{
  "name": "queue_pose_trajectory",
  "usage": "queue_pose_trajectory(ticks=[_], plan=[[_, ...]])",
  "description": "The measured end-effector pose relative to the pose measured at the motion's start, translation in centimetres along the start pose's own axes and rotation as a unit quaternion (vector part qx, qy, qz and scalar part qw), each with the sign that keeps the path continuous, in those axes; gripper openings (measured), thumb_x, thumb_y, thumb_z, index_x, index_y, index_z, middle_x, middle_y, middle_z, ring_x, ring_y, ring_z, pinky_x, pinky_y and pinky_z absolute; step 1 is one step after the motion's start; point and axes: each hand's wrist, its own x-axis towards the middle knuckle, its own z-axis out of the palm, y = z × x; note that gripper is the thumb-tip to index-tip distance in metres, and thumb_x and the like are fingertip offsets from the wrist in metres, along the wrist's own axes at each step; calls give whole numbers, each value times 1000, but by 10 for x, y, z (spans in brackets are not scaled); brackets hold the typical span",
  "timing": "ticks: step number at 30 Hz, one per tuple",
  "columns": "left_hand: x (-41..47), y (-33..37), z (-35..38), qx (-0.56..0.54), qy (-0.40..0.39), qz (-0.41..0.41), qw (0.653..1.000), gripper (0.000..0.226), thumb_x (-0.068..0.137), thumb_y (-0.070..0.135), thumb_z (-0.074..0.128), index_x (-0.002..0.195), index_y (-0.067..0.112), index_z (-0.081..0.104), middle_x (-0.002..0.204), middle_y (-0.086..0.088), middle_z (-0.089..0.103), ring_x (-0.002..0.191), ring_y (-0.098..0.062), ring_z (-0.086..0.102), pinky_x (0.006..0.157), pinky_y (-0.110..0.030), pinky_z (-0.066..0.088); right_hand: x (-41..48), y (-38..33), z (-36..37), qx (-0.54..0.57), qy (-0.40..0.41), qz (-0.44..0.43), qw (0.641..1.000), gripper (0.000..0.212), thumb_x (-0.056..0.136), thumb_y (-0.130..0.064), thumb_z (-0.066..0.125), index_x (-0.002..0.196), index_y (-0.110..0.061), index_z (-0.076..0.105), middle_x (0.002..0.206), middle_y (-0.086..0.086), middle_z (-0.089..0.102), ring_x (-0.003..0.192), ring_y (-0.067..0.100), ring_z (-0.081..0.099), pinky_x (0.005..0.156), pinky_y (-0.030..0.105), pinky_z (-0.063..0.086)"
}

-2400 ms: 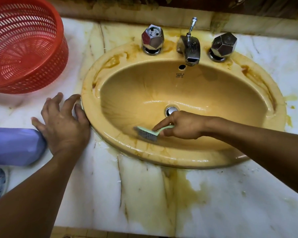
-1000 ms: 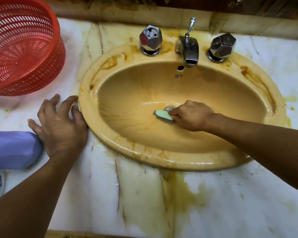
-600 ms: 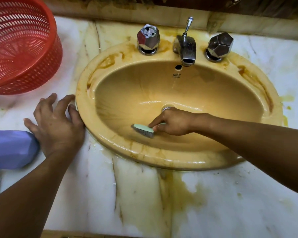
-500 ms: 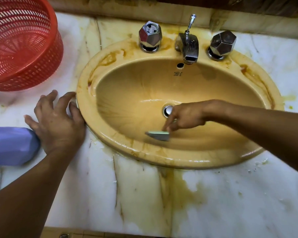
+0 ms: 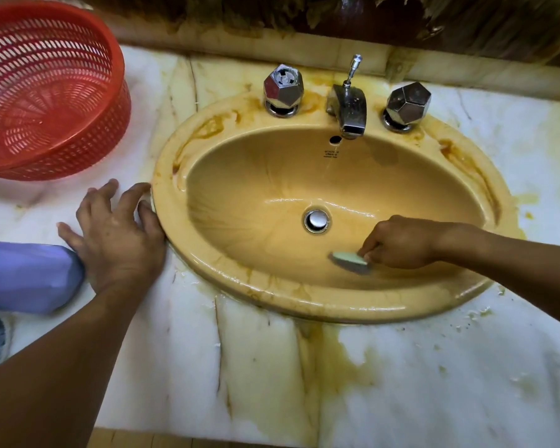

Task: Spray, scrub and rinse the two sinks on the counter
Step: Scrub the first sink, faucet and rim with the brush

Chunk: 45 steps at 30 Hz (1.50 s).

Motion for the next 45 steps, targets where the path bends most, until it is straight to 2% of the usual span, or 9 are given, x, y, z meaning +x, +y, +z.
queue_pose_trajectory(ticks=[3,7,13,18,23,26,30,36,45], plan=[[0,-1,-1,4,-1,1,1000,36,102,33,45,133,34,63,153,-5,46,147,-29,33,117,-71,14,-20,6,-22,27,-113,23,993,23,92,-49,60,109,-50,75,123,3,72,91,28,70,82,40,62],[-1,-3,0,-10,1,-3,1000,34,103,34,45,131,34,64,152,-4,47,147,-28,31,118,-70,12,-45,32,-43,-250,-111,82,958,31,104,-41,50,121,-28,73,122,-3,68,102,19,61,76,24,46],[-2,0,-1,-14,-4,-6,1000,34,102,34,45,130,34,65,151,-3,47,147,-27,32,118,-70,10,-65,44,-45,-34,-108,116,987,19,99,-39,60,105,-29,75,88,21,63,49,20,39,46,24,33],[-2,1,-3,-15,-16,-10,1000,35,103,33,43,131,34,64,152,-3,47,148,-26,31,119,-70,8,-80,27,-38,12,-75,100,992,18,101,-34,59,99,-28,75,72,5,51,46,20,34,43,23,30],[0,2,-15,-24,-60,-6,998,37,103,23,45,133,33,64,156,-7,46,147,-30,37,116,-73,7,-87,-19,-10,103,30,17,994,26,102,-42,50,119,-43,70,115,-6,65,88,27,71,72,42,64],[6,9,-35,-6,-139,-11,990,45,101,10,49,138,31,62,160,-8,44,145,-36,40,117,-67,21,-103,-32,4,298,142,11,944,23,102,-25,48,109,-22,70,90,-4,67,69,16,61,59,31,50],[-4,47,-73,-88,-137,-79,984,43,91,0,55,128,14,72,130,-23,68,119,-44,61,106,-48,47,-133,-44,17,464,257,-30,847,23,98,-13,56,110,-29,67,85,-3,75,67,9,64,65,33,51],[-75,165,-106,-318,-201,-118,919,25,101,34,62,100,18,81,102,-1,75,107,-27,64,87,-32,42,-145,-83,12,532,394,-84,745,19,97,-9,67,111,-21,74,83,-2,76,70,9,73,69,20,57],[-70,209,-122,-376,-322,-195,847,34,90,44,72,102,13,80,112,-8,75,90,-20,55,74,-38,40,-147,-111,16,499,423,-95,750,21,94,-15,73,114,-18,79,94,-3,78,87,15,71,86,41,57]])
